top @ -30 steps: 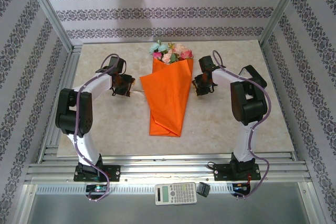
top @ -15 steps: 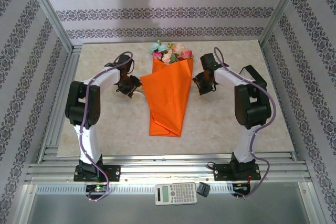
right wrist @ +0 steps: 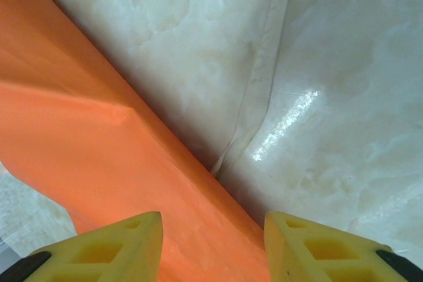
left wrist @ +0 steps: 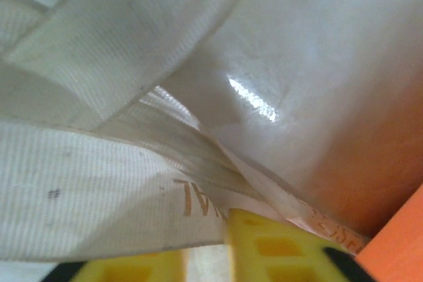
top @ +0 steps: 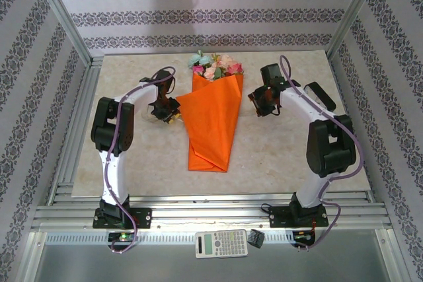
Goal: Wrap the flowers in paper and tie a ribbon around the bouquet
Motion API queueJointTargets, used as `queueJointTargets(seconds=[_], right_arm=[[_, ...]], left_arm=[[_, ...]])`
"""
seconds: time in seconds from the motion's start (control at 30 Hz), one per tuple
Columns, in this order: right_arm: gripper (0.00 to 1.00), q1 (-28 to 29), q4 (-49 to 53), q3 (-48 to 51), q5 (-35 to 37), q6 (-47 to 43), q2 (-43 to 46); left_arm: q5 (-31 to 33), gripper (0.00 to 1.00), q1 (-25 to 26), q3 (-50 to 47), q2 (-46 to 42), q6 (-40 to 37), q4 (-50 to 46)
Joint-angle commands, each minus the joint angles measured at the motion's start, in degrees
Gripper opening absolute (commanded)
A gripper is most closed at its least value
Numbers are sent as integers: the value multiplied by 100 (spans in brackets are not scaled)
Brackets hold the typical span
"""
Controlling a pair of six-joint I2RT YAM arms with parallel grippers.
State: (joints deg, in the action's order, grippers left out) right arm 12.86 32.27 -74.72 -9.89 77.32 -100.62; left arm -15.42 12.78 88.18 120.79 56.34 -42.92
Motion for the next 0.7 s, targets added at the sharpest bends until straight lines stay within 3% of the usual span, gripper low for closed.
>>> queueJointTargets(seconds=[0.0, 0.1, 0.43, 0.57, 0.67], right_arm=[[45, -4, 203, 118, 160, -212, 270], [44, 0, 202, 224, 203, -240, 414], [42, 79, 406, 383, 378, -792, 935], [42, 75, 556, 432, 553, -1071, 1173], [42, 40, 689, 406, 627, -1263, 1263]], left_arm=[[52, 11, 70, 5, 193, -160, -147], [151, 0, 63, -108, -47, -167, -155], [1014, 0, -299, -679, -2596, 148, -339], [289, 0, -295, -451, -3401, 469, 424], [-308, 0, 28, 37, -3501, 788, 1147]])
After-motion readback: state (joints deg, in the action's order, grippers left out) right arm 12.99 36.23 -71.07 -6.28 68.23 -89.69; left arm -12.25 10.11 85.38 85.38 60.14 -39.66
